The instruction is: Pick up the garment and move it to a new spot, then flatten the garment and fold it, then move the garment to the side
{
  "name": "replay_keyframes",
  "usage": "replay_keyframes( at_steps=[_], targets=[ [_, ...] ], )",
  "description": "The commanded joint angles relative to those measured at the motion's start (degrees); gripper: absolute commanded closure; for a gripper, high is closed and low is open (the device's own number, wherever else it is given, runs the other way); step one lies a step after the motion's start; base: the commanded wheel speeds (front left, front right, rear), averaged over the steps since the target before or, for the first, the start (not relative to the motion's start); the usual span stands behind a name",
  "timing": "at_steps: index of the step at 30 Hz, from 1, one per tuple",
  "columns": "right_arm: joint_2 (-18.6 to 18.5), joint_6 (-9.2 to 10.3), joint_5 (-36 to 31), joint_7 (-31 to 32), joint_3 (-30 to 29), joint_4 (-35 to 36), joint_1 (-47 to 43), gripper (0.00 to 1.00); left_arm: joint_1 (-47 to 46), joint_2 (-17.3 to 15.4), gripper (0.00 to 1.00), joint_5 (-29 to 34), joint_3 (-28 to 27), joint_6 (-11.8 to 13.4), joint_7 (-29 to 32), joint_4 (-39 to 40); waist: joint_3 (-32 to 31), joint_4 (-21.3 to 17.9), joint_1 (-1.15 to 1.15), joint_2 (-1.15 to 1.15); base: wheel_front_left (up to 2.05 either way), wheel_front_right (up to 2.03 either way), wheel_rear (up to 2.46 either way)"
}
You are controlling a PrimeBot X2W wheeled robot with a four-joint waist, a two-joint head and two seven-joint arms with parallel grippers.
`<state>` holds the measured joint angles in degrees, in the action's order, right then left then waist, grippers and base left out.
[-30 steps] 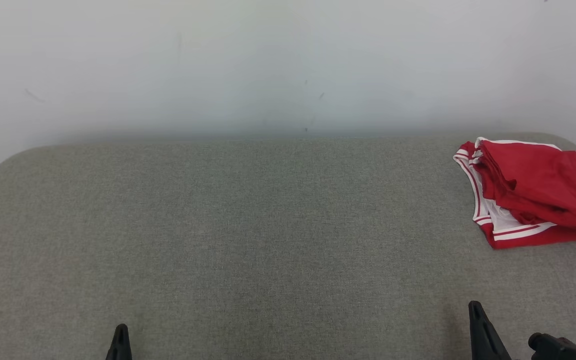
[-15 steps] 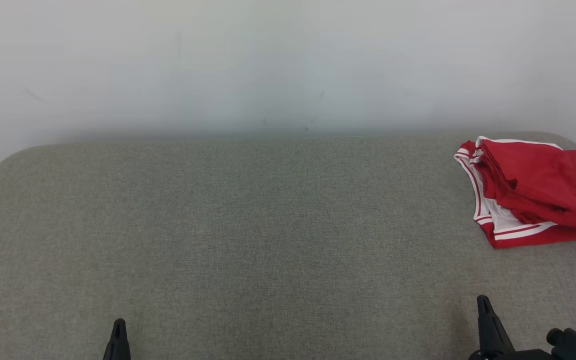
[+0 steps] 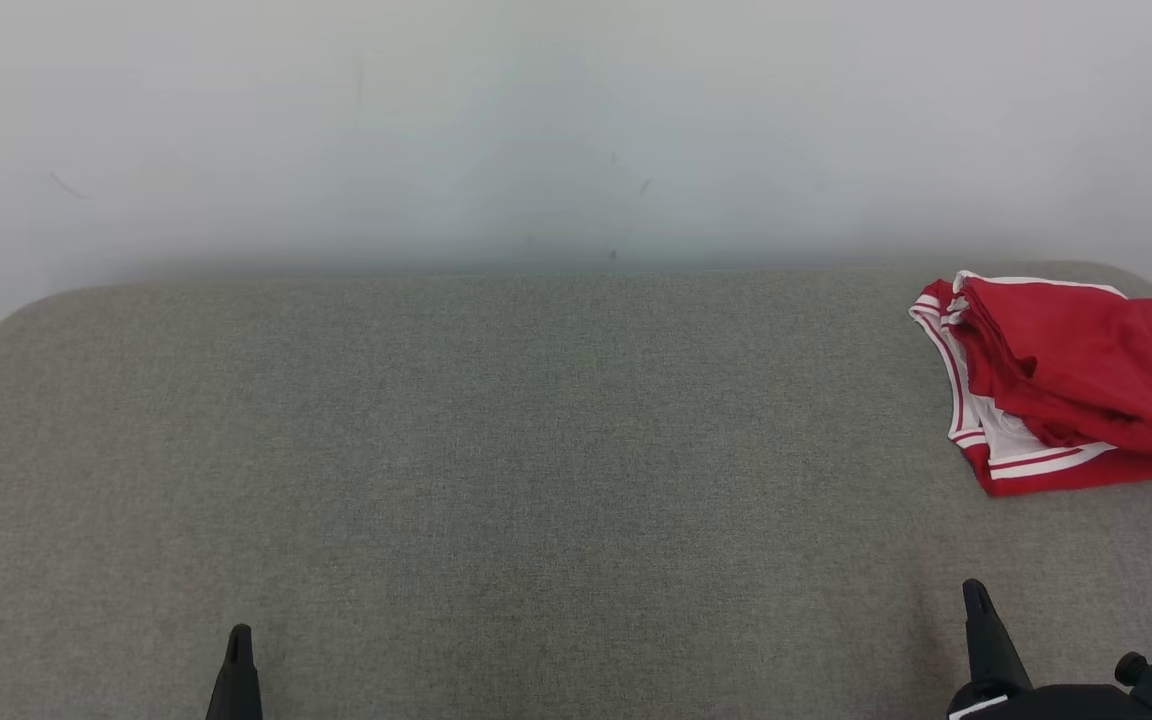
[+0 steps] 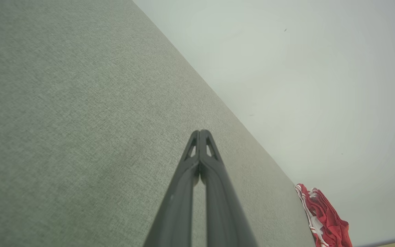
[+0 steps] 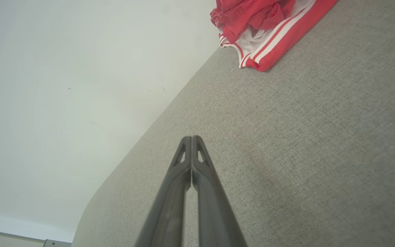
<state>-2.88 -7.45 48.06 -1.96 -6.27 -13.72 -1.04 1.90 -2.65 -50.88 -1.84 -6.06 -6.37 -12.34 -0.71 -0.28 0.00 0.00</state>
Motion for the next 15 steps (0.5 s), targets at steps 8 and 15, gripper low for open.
replay_keyframes(
  at_steps=[8, 15],
  targets=[
    [0.0, -0.03, 7.4, 2.0, -0.9, 1.0, 1.8, 1.0, -2.1, -0.2, 1.0, -7.2, 0.1, -0.5, 1.5, 0.9, 0.1, 0.0, 0.0, 0.0, 0.0, 0.0, 0.0],
    [0.0, -0.03, 12.3, 3.4, -1.4, 1.2, 2.2, 1.0, -2.5, -0.2, 1.0, -11.8, 0.1, -0.6, 2.4, 1.0, 0.2, 0.1, 0.0, 0.0, 0.0, 0.0, 0.0]
  ],
)
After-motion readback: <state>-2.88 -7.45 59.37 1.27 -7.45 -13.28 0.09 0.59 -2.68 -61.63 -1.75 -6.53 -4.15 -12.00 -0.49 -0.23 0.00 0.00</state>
